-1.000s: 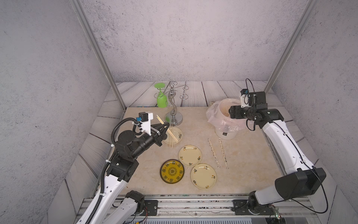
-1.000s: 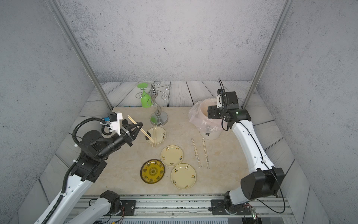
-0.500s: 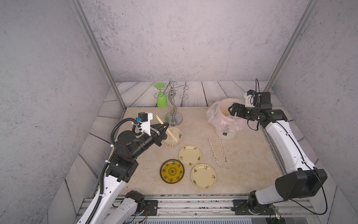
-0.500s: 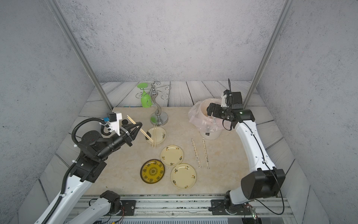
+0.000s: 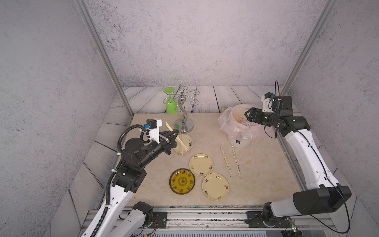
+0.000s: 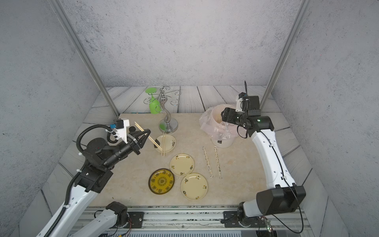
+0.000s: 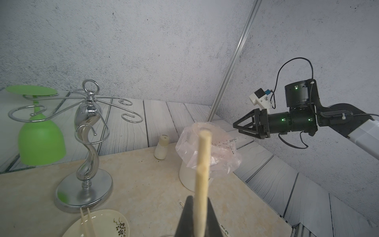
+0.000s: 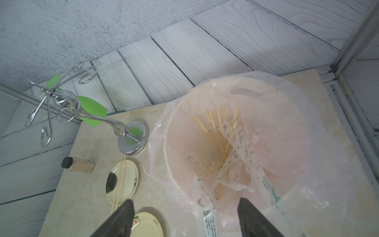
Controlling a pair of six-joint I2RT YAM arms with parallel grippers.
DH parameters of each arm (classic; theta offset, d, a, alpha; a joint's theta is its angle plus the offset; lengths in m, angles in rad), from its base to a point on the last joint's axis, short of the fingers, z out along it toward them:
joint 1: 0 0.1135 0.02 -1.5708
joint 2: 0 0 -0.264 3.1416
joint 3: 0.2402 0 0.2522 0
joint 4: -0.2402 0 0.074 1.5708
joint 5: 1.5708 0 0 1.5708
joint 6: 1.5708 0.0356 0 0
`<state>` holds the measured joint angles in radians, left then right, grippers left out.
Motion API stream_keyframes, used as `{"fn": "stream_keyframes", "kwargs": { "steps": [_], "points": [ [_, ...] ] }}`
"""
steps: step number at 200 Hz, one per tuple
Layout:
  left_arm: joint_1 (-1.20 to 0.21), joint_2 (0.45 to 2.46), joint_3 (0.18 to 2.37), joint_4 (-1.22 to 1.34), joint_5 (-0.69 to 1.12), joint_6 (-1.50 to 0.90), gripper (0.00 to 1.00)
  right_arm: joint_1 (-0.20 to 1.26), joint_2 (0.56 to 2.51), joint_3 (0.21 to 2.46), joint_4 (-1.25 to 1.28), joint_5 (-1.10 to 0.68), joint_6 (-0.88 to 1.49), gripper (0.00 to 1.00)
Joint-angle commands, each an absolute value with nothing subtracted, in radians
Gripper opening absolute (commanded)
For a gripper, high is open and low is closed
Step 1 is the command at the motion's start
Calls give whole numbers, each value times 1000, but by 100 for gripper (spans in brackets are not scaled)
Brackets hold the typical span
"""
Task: Remove the packaging of disposable chopsticks
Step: Place the packet bag in the trash bin.
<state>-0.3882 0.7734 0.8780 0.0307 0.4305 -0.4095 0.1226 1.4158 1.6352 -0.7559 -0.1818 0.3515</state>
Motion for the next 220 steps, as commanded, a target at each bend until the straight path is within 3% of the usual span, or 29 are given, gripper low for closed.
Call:
{"fn": "stream_keyframes", "kwargs": {
  "steps": [1, 19, 98, 123, 145, 160, 176, 220],
  "points": [
    [-381, 772, 906, 36, 420, -393, 0, 130, 1328, 1569, -812, -124, 329, 66],
    [-382, 772, 907, 35, 417, -393, 0, 135, 1280, 1481, -808, -107, 319, 59],
    [-382, 788, 904, 44, 423, -401, 0, 155, 1259, 1345, -798, -90, 289, 59],
    [-381, 789, 901, 43, 420, -400, 0, 156, 1278, 1336, -768, -97, 297, 48],
    [-382, 790, 899, 43, 414, -395, 0, 156, 1289, 1335, -746, -80, 297, 45],
    [-382, 795, 900, 40, 410, -391, 0, 156, 1301, 1333, -733, -66, 295, 46],
    [-382, 793, 901, 36, 412, -390, 0, 157, 1322, 1345, -731, -76, 297, 55],
    [-382, 787, 901, 35, 407, -384, 0, 172, 1376, 1389, -738, -86, 295, 48]
  ]
}}
